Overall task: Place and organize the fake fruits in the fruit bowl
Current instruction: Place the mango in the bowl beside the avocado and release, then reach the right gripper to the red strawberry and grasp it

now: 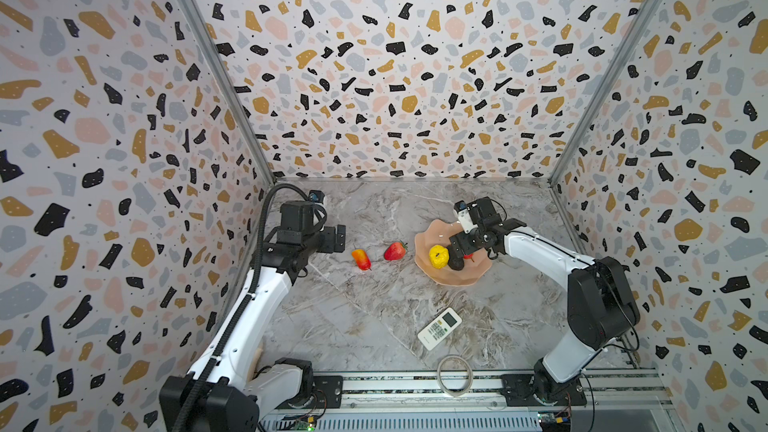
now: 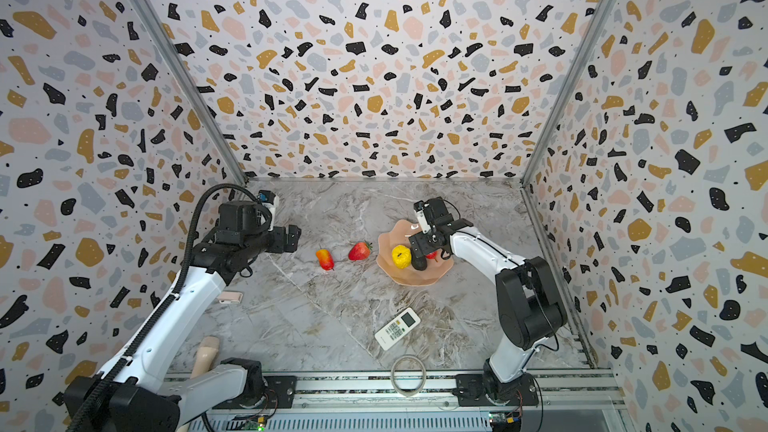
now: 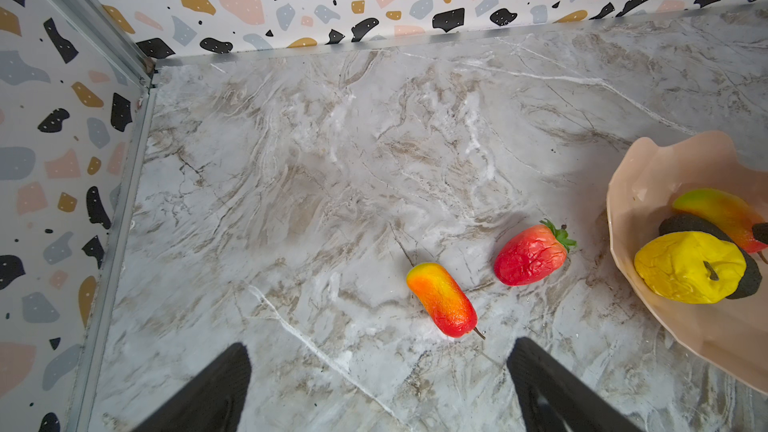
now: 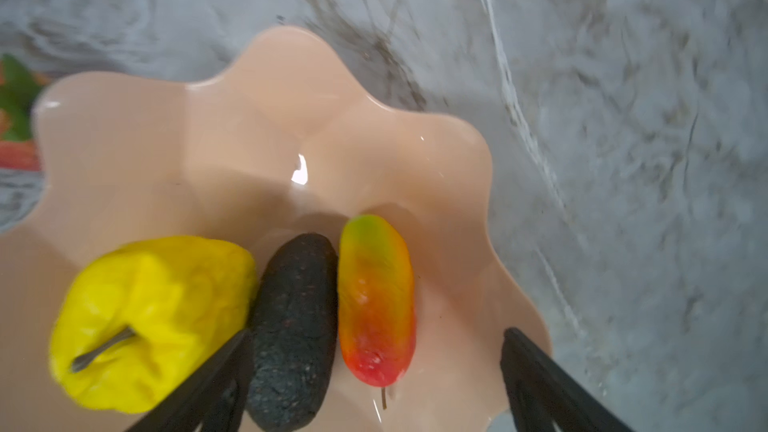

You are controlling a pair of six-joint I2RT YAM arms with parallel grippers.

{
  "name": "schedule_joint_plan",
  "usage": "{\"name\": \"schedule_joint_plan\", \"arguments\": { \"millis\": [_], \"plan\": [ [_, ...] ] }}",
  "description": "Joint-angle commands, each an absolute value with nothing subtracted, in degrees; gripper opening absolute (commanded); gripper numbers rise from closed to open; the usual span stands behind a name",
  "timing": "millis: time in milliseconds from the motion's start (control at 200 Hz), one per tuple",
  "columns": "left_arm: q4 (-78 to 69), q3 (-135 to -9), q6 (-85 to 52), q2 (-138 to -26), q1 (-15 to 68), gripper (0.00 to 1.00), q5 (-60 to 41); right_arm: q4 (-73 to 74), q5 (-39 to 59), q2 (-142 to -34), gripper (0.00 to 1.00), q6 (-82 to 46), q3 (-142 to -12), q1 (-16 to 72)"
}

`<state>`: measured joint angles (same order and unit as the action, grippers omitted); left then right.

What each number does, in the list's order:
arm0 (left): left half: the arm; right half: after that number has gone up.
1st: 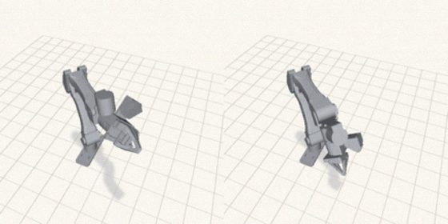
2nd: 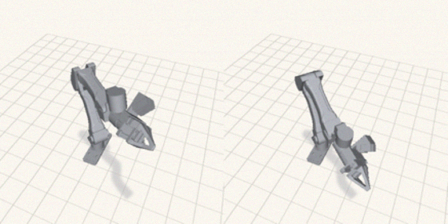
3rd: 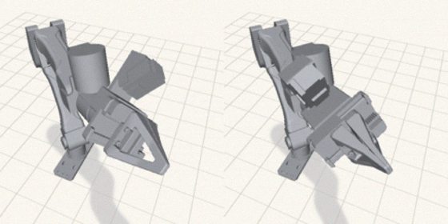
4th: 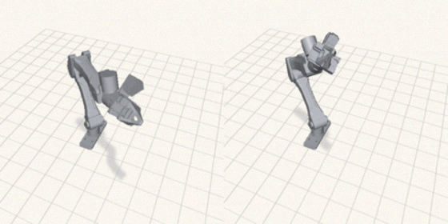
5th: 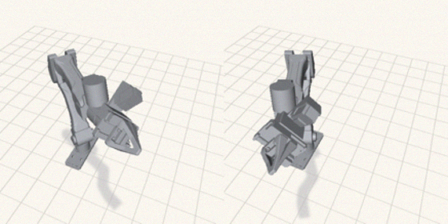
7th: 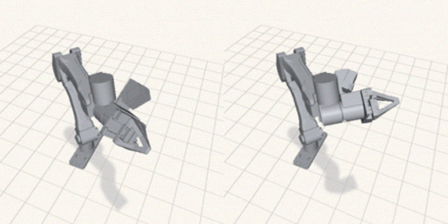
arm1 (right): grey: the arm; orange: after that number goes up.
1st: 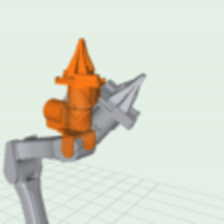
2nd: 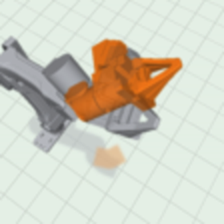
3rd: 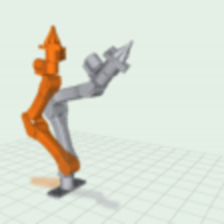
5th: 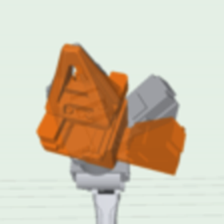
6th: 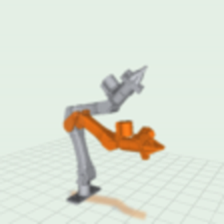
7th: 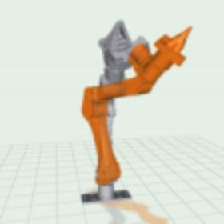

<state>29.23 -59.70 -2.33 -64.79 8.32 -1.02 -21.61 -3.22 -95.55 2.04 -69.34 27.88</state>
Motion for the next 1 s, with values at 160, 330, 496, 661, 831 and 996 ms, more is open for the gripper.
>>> {"name": "schedule_joint_plan", "arguments": {
  "millis": [160,330,496,661,831,996],
  "plan": [
    [27.82,-59.15,-2.37,-64.62,8.00,1.00,-1.82,-21.27,-1.92,-100.72,0.99,7.41,-85.40,41.08],
    [27.69,-59.02,-2.36,-63.95,8.00,1.00,-2.03,-22.71,3.11,-111.15,0.99,16.78,-95.11,46.15],
    [27.60,-58.58,-2.35,-63.37,8.00,1.00,-1.76,-28.02,2.68,-120.19,0.99,24.70,-104.10,46.68],
    [27.60,-58.71,-2.21,-63.37,8.00,1.00,-1.76,-32.08,1.58,-125.64,0.99,31.00,-109.88,46.54],
    [27.69,-58.62,-2.24,-63.46,8.00,1.00,-1.67,-36.09,2.17,-129.26,1.00,34.08,-112.59,46.21],
    [27.70,-58.69,-2.28,-63.70,8.00,1.00,-1.58,-37.94,3.49,-130.90,1.00,34.14,-112.50,45.28]
  ]
}}
